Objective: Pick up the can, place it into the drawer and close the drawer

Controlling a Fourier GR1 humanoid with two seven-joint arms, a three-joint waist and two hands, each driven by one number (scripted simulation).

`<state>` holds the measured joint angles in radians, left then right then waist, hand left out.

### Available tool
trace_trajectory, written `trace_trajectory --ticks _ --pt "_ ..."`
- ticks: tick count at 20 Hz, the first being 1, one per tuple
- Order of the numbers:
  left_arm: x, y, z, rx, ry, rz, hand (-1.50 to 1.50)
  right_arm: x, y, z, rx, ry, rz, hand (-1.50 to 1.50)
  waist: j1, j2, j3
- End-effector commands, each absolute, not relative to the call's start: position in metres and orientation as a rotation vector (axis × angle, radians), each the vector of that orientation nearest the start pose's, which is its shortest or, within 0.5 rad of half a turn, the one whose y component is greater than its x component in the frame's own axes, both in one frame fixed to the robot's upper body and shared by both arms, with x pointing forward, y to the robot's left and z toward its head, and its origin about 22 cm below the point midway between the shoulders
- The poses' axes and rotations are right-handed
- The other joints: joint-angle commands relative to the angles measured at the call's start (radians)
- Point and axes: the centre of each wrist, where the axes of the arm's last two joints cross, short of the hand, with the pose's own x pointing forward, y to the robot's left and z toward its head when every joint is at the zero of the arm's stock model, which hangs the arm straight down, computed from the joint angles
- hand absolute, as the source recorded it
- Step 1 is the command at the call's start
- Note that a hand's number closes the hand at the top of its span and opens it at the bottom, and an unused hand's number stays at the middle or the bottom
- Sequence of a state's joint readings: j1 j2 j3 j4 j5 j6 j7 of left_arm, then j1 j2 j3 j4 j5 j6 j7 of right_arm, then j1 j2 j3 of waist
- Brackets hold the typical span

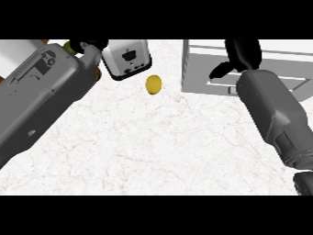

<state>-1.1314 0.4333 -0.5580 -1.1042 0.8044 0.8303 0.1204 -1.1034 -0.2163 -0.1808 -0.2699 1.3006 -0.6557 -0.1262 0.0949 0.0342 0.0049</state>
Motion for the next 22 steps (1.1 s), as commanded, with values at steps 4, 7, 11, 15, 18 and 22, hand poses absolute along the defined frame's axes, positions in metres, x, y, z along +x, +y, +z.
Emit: trace_trajectory --ticks 4,7,11,15,18,22 --pt "0.389 0.104 0.225 0.02 -1.716 0.141 -1.5 0.473 -0.199 0.128 -1.419 -1.666 0.967 -1.5 0.02 -0.002 -0.003" --pt "0.384 0.111 0.233 -0.004 -1.739 0.13 -1.5 0.473 -0.204 0.125 -1.361 -1.684 0.989 -1.5 0.036 0.001 -0.002" --pt "0.384 0.115 0.237 -0.008 -1.735 0.129 -1.5 0.474 -0.176 0.126 -1.028 -1.787 0.879 -1.5 0.029 -0.001 0.001" --pt "0.383 0.123 0.226 0.011 -1.731 0.139 -1.5 0.473 -0.175 0.121 -0.807 -1.81 0.637 -1.5 0.026 -0.003 0.002" --pt "0.381 0.125 0.216 0.03 -1.708 0.133 -1.5 0.475 -0.179 0.128 -0.706 -1.859 0.55 -1.5 0.012 -0.005 0.001" --pt "0.376 0.118 0.221 0.025 -1.736 0.121 -1.5 0.476 -0.189 0.132 -0.687 -1.86 0.516 -1.5 0.011 0.0 -0.001"
